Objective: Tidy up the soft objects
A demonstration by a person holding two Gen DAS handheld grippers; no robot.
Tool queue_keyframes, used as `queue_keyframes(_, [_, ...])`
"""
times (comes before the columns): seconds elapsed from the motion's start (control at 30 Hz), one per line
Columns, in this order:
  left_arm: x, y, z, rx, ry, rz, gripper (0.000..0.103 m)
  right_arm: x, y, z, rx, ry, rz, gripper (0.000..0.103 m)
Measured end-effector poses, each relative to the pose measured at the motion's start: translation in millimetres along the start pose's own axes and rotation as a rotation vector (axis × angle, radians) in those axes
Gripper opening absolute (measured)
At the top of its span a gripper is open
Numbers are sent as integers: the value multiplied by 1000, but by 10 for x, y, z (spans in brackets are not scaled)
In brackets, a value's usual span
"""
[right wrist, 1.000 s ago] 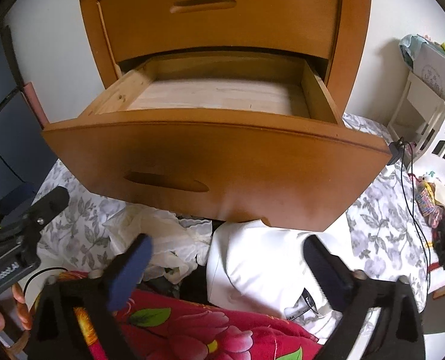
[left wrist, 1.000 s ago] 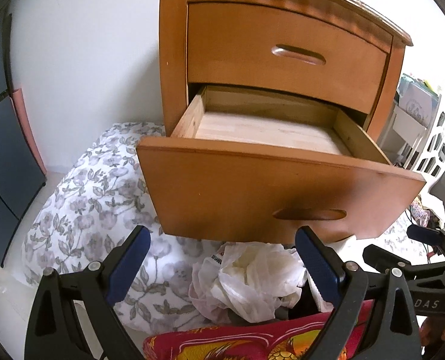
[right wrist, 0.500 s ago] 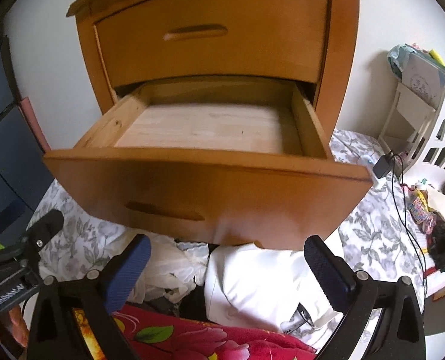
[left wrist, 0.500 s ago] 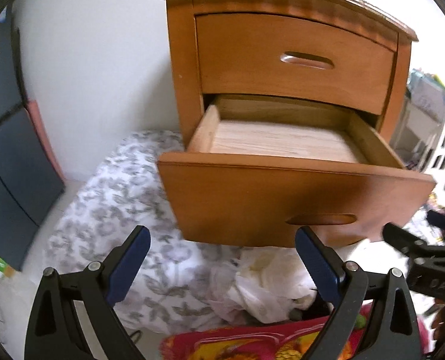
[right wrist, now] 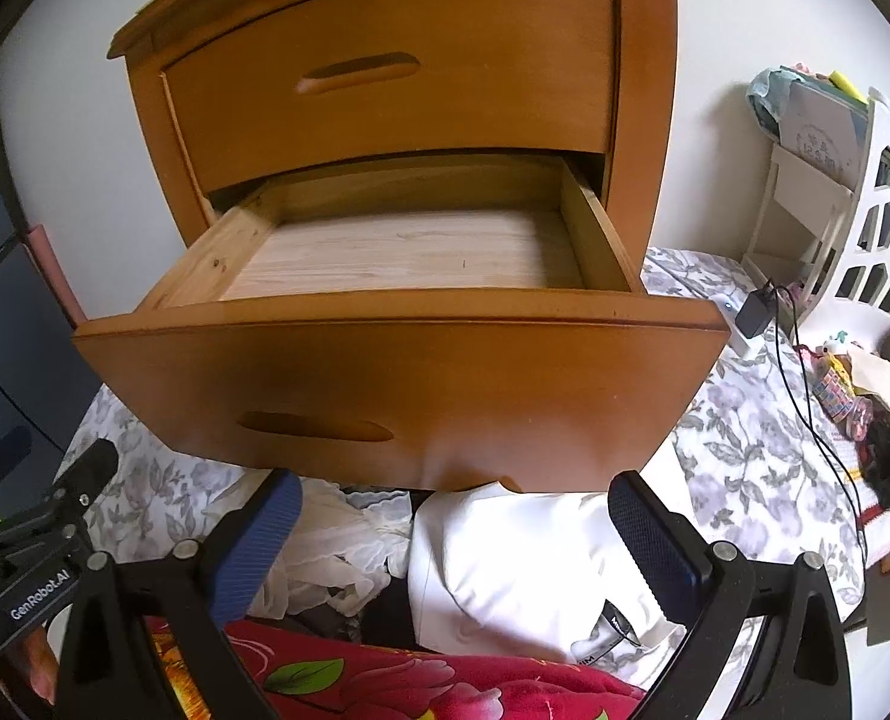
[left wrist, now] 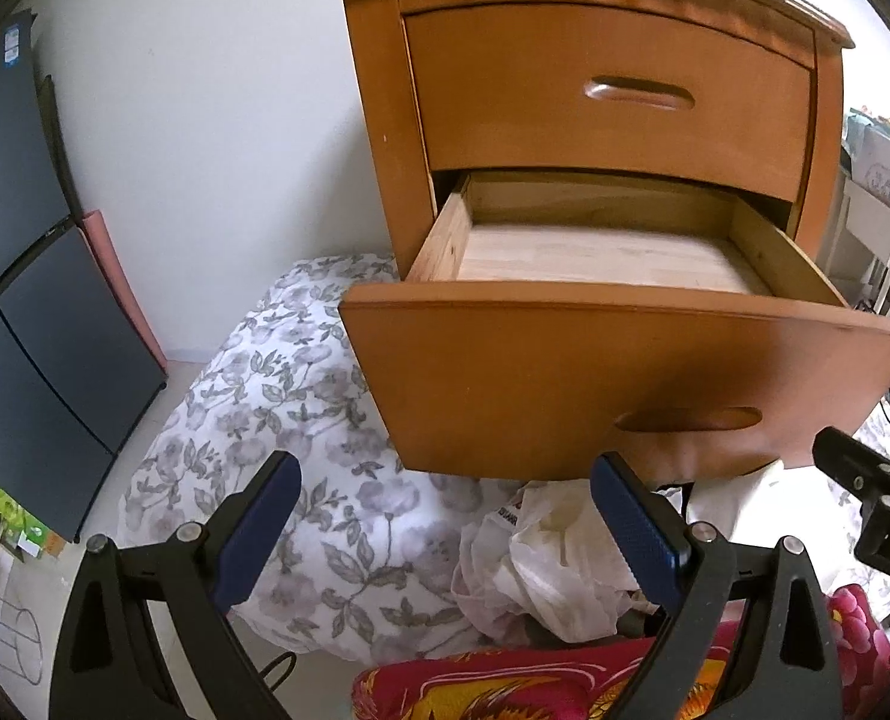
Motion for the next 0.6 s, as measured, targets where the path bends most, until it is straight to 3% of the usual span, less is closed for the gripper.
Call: queue_keyframes(0.6, [-74, -20, 50, -4, 17, 11, 97, -18, -3, 38, 7, -30, 57, 103])
Point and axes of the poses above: each gripper's, at about its wrist camera, not at the fingertips, and x roughly against the way its jaws point, y to its left, z to its underside, the point moved 6 cm from there along -x, roughly the way its jaws point, and after that the axes turned 6 degrees about x, right-handed, at the moved point
